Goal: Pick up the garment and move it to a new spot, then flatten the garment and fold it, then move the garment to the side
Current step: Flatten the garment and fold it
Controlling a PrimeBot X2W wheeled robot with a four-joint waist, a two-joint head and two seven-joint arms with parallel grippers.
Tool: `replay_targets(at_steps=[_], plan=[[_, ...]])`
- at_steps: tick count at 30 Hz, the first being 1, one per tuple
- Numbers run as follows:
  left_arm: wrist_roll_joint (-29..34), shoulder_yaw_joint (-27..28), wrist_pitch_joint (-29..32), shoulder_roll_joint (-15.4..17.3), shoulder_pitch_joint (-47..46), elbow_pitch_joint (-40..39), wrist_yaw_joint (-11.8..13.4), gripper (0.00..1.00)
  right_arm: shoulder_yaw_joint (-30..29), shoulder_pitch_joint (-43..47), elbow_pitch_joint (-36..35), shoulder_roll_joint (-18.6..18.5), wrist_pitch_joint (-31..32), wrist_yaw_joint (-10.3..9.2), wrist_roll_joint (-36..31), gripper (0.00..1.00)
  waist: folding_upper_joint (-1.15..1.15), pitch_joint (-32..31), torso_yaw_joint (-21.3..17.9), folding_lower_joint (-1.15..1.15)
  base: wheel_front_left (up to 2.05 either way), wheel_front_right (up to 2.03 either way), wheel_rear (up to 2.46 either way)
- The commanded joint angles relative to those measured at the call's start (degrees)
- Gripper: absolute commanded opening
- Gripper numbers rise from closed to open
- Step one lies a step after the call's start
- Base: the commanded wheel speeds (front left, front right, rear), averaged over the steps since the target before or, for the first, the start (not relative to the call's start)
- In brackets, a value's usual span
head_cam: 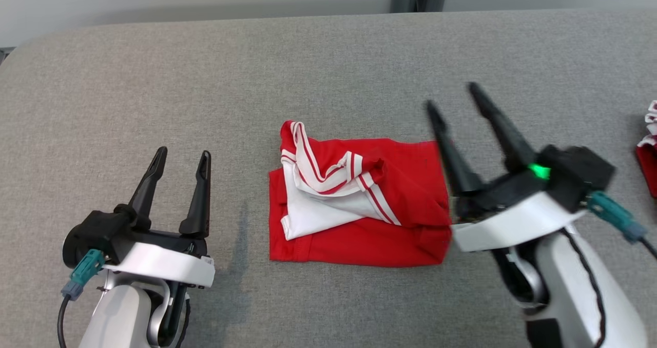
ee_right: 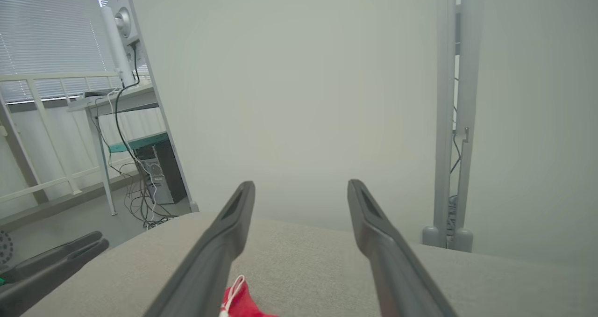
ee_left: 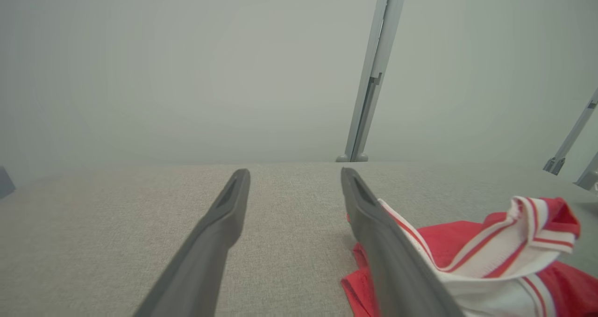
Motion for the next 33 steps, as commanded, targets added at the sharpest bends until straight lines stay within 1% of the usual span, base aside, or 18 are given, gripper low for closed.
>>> replay_targets(at_steps=[1, 2, 5, 9, 13, 22, 33], plan=[[0.0, 0.5, -0.2, 0.5, 0.5, -0.1, 0.5, 1.0, -3.0, 2.4, -0.7, -0.6, 0.7, -0.03, -1.2, 1.0, 0.0, -0.4, -0.4, 0.0, 0.0, 0.0, 0.0], [0.0, 0.5, -0.2, 0.5, 0.5, -0.1, 0.5, 1.0, -3.0, 2.4, -0.7, -0.6, 0.7, -0.03, -1.2, 1.0, 0.0, -0.4, -0.4, 0.0, 0.0, 0.0, 0.0], [-0.2, 0.7, -0.2, 1.0, 1.3, -0.2, 0.8, 1.0, -8.1, 5.4, -0.8, -1.5, 0.8, -0.03, -2.2, 1.0, 0.0, -0.9, -0.9, 0.0, 0.0, 0.0, 0.0], [-0.1, 1.2, 0.1, 1.7, 2.6, -0.5, 1.5, 1.0, -13.0, 9.2, 0.1, -2.1, 0.4, -0.03, -2.3, 1.0, 0.0, -2.1, -1.6, 0.0, 0.0, 0.0, 0.0], [-0.3, 1.3, 0.7, 2.1, 4.2, -1.3, 2.1, 1.0, -15.3, 12.5, 1.6, -2.7, 0.3, -0.03, -1.9, 1.0, 0.0, -3.5, -1.9, 0.0, 0.0, 0.0, 0.0], [-0.4, 1.1, 2.1, 2.7, 5.9, -3.5, 3.1, 1.0, -16.6, 14.9, 2.0, -3.0, 0.8, -0.03, -1.7, 1.0, 0.0, -4.7, -1.8, 0.0, 0.0, 0.0, 0.0], [-0.5, 0.4, 2.4, 3.0, 5.8, -4.6, 3.5, 1.0, -16.4, 14.4, 2.9, -3.6, 1.7, -0.03, -1.0, 1.0, 0.0, -4.5, -1.0, 0.0, 0.0, 0.0, 0.0]])
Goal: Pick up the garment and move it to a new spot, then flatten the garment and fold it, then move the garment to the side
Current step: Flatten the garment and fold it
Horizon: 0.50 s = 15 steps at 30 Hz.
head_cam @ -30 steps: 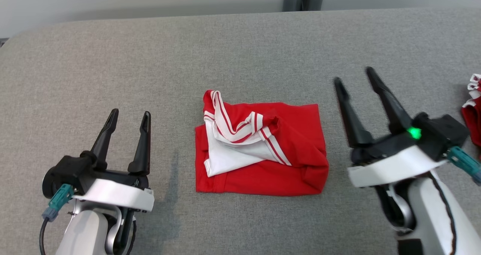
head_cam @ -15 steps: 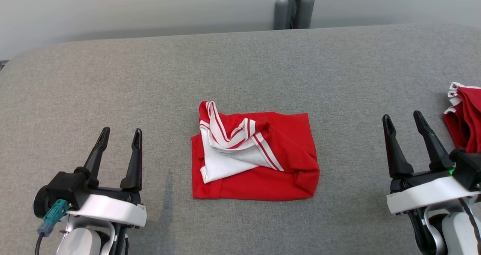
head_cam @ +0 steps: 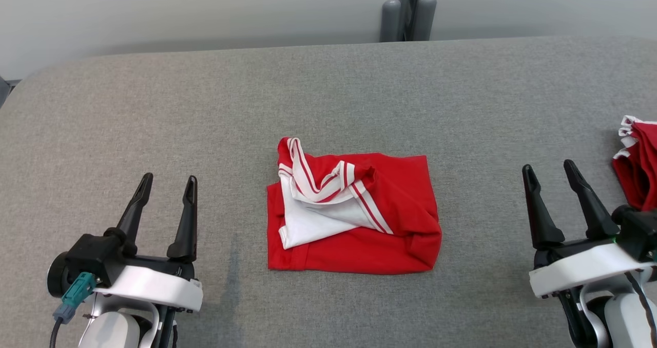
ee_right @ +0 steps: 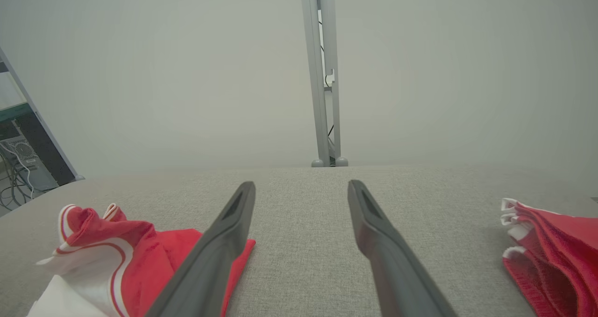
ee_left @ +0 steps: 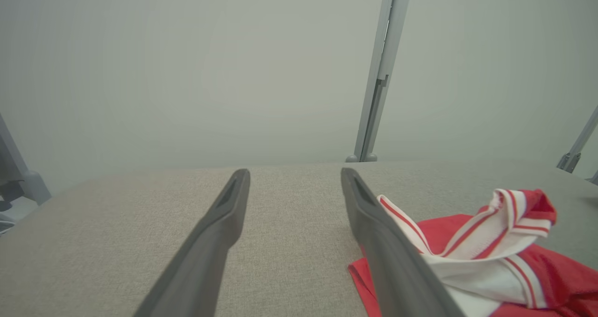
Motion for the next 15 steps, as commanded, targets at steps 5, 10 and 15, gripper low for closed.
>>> replay_targets(at_steps=[5, 10, 15], plan=[[-0.2, -0.8, -0.1, 0.2, -1.8, -0.2, -0.4, 1.0, 2.9, -3.6, 3.2, -1.9, 1.3, -0.03, 1.7, 0.0, 0.0, 1.6, 1.3, 0.0, 0.0, 0.0, 0.0], [-0.3, -1.6, -0.6, -0.3, -3.5, 0.3, -0.9, 1.0, 8.8, -9.1, 8.9, -3.0, 0.7, -0.03, 3.9, 0.0, 0.0, 3.4, 3.0, 0.0, 0.0, 0.0, 0.0], [-0.4, -2.2, -1.0, -1.0, -5.1, 1.0, -1.3, 1.0, 14.9, -14.3, 14.8, -3.7, -0.1, -0.03, 5.8, 0.0, 0.0, 4.8, 4.4, 0.0, 0.0, 0.0, 0.0]])
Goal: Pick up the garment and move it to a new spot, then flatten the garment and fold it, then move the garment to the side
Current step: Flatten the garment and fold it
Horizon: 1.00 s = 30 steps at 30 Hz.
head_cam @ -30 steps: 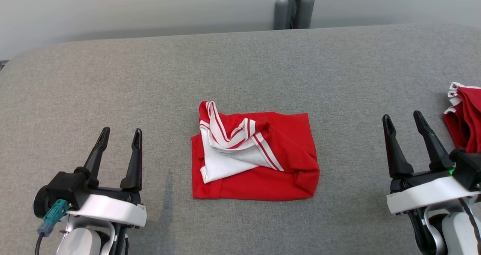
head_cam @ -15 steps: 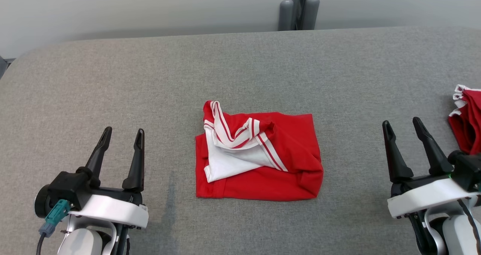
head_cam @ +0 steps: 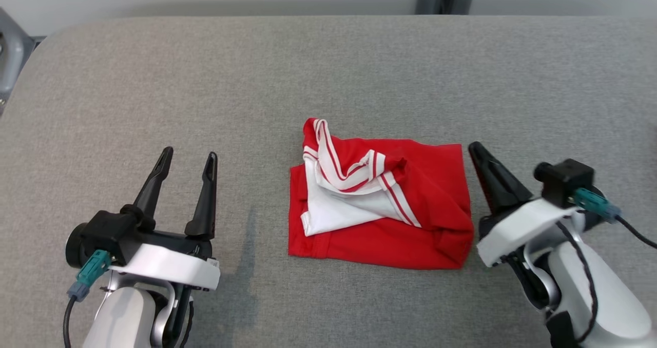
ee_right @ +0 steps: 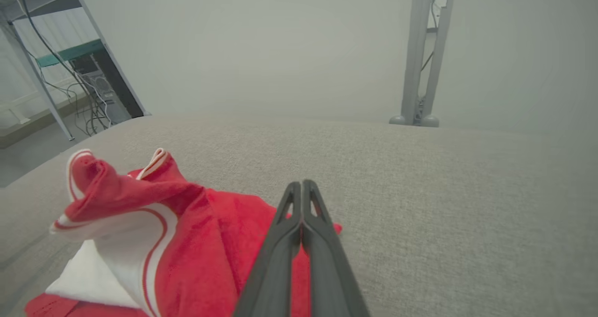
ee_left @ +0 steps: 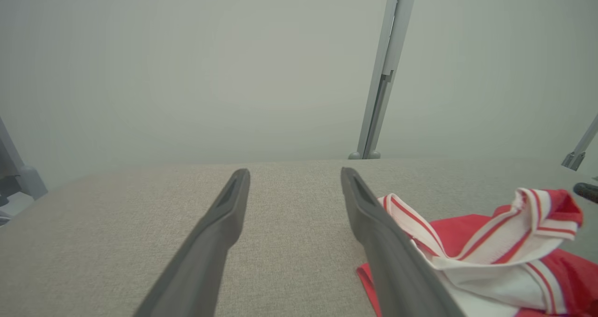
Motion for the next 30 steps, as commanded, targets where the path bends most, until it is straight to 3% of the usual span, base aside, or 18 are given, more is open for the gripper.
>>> replay_targets(at_steps=[1, 7, 13, 22, 30], plan=[[-0.3, -0.1, -0.4, -0.2, -1.2, 0.3, -0.2, 1.0, 1.8, -2.0, 1.7, -0.5, -0.7, -0.03, 1.2, 0.0, 0.0, 1.0, 1.0, 0.0, 0.0, 0.0, 0.0], [-0.5, -0.9, -1.0, -1.0, -2.9, 1.8, -1.0, 1.0, 12.8, -9.1, 11.6, -1.5, -0.7, -0.03, 6.8, 0.0, 0.0, 2.1, 2.2, 0.0, 0.0, 0.0, 0.0], [-0.7, -0.5, -1.5, -1.3, -3.3, 2.8, -1.1, 1.0, 21.4, -11.9, 15.0, -2.2, -1.3, -0.03, 13.0, 0.0, 0.0, 2.6, 1.9, 0.0, 0.0, 0.0, 0.0], [-0.8, 0.2, -1.9, -1.0, -3.1, 3.3, -1.2, 1.0, 31.2, -10.4, 10.5, -4.9, -3.7, -0.03, 19.6, 0.0, 0.0, 2.4, 0.1, 0.0, 0.0, 0.0, 0.0], [-0.8, 0.3, -1.9, -0.8, -3.2, 3.0, -1.3, 1.0, 37.1, -9.6, 5.1, -6.1, -5.3, -0.03, 17.9, 0.0, 0.0, 2.5, -1.0, 0.0, 0.0, 0.0, 0.0]])
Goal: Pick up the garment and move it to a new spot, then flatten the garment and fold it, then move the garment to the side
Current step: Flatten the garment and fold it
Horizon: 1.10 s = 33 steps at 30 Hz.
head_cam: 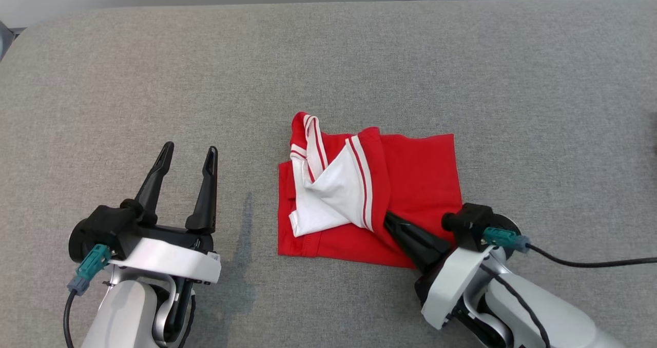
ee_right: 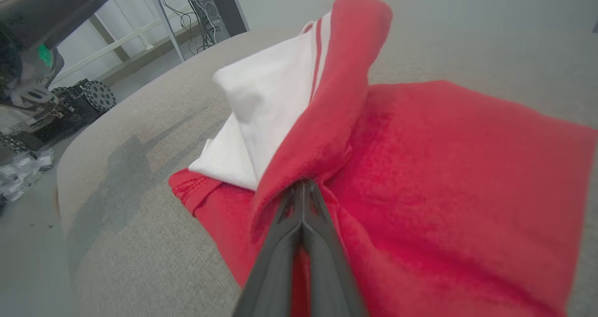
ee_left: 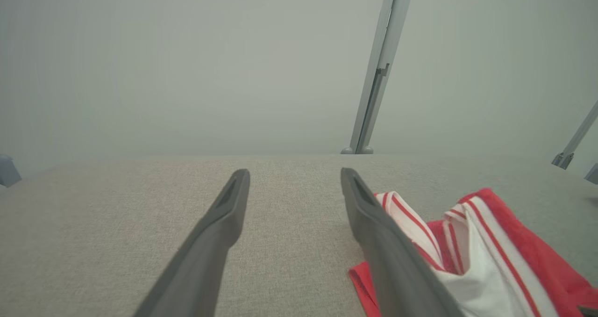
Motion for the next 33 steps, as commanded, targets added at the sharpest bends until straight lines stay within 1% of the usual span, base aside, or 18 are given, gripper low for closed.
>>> replay_targets(at_steps=[1, 9, 17, 20, 23, 26, 29, 30, 31, 32, 33], plan=[[-0.2, 0.3, -0.3, 0.4, -0.8, -0.2, -0.3, 1.0, 0.7, 0.3, -0.9, -0.3, -0.4, -0.03, -0.6, 0.0, 0.0, 0.1, -0.2, 0.0, 0.0, 0.0, 0.0], [-0.4, -0.2, -0.3, -0.1, -1.0, 0.1, -0.3, 1.0, 6.5, -0.1, -3.0, 0.8, 1.0, -0.03, -0.9, 0.0, 0.0, 0.0, 0.6, 0.0, 0.0, 0.0, 0.0], [-0.8, 0.0, -0.4, -0.7, -0.4, 0.3, -0.2, 1.0, 7.5, 0.9, -2.8, 0.8, 0.4, -0.03, 0.3, 0.0, 0.0, -0.1, 1.5, 0.0, 0.0, 0.0, 0.0], [-0.9, 0.3, -0.4, -0.7, 0.1, 0.2, 0.0, 1.0, 5.3, 1.4, -4.2, 0.4, -0.4, -0.03, 0.4, 0.0, 0.0, -0.3, 1.4, 0.0, 0.0, 0.0, 0.0], [-0.9, 0.8, -0.4, -0.5, 0.5, 0.2, 0.2, 1.0, 1.5, 3.0, -6.0, 0.1, -1.2, -0.03, -0.2, 0.0, 0.0, -1.0, 0.8, 0.0, 0.0, 0.0, 0.0], [-0.8, 1.3, -0.4, -0.3, 0.9, 0.0, 0.7, 1.0, -4.1, 5.2, -8.1, -0.3, -1.7, -0.03, -1.1, 0.0, 0.0, -1.9, 0.1, 0.0, 0.0, 0.0, 0.0], [-0.8, 1.7, -0.4, -0.1, 1.5, -0.4, 1.1, 1.0, -11.4, 7.9, -9.4, 0.0, -1.9, -0.03, -2.8, 0.0, 0.0, -2.8, -0.7, 0.0, 0.0, 0.0, 0.0], [-0.8, 1.9, -0.4, -0.1, 1.6, -0.6, 1.4, 1.0, -14.1, 8.7, -9.7, 0.2, -2.0, -0.03, -3.7, 0.04, 0.0, -3.1, -0.9, 0.0, 0.0, 0.0, 0.0], [-0.8, 2.0, -0.4, 0.0, 1.7, -0.7, 1.4, 1.0, -17.0, 9.6, -9.9, 0.6, -2.1, -0.03, -4.2, 0.37, 0.0, -3.4, -1.1, 0.0, 0.0, 0.0, 0.0], [-0.8, 2.1, -0.4, 0.0, 1.8, -0.9, 1.7, 1.0, -19.9, 10.5, -10.4, 1.1, -2.1, -0.03, -4.7, 0.53, 0.0, -3.7, -1.3, 0.0, 0.0, 0.0, 0.0], [-0.8, 2.3, -0.4, 0.1, 2.0, -1.1, 2.0, 1.0, -22.9, 11.2, -10.5, 1.3, -2.1, -0.03, -6.2, 1.0, 0.0, -4.0, -1.5, 0.0, 0.0, 0.0, 0.0]])
